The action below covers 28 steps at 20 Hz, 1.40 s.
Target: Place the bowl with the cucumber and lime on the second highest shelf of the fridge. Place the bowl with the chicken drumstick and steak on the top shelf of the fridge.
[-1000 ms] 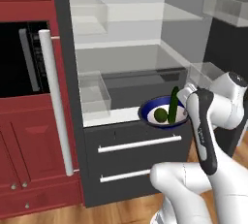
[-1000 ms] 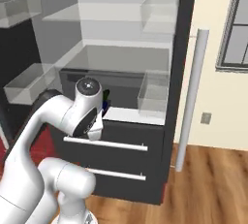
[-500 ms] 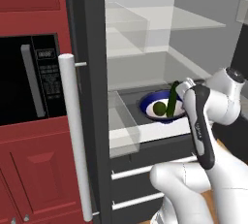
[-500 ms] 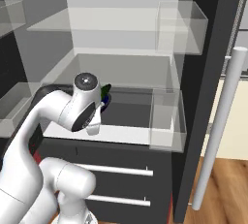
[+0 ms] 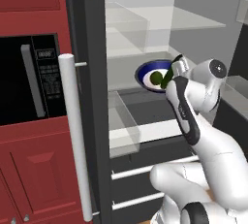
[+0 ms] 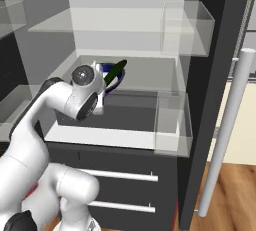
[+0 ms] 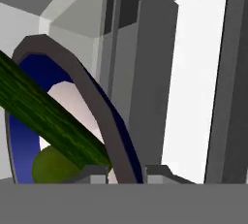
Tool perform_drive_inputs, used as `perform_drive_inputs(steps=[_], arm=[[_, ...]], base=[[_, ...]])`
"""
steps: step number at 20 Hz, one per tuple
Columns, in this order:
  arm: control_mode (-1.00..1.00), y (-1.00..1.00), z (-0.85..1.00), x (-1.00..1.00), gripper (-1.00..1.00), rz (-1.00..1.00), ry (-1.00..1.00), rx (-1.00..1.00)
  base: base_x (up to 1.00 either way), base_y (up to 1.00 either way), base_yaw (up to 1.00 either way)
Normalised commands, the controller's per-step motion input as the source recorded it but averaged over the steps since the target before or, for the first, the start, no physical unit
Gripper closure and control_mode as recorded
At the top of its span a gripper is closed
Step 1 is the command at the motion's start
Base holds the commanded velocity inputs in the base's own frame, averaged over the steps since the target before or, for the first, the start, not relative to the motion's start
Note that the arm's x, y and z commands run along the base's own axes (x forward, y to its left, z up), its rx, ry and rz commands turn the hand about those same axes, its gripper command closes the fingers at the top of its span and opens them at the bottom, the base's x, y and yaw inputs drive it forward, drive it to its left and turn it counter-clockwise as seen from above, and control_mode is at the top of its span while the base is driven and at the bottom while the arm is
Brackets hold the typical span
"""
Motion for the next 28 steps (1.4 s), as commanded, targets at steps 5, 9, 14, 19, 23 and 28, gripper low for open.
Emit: perform_drive_inputs(steps=[5, 9, 14, 19, 23, 28], arm=[[-1.0, -0.05, 0.02, 1.0, 1.0, -0.05, -0.02, 0.01], [-1.0, -0.05, -0.12, 1.0, 1.0, -0.01, 0.0, 0.01], [-1.0, -0.04, -0.25, 0.97, 1.0, -0.03, 0.01, 0.0], [-1.0, -0.02, -0.25, 0.93, 1.0, -0.03, 0.01, 0.0], [-1.0, 0.0, -0.13, 0.98, 1.0, -0.03, 0.01, 0.0], [-1.0, 0.02, 0.15, 0.22, -1.0, -0.08, 0.04, 0.02]], base=[[0.0, 0.0, 0.0], [0.0, 0.0, 0.0], [0.0, 0.0, 0.0], [0.0, 0.0, 0.0], [0.0, 0.0, 0.0], [0.0, 0.0, 0.0]])
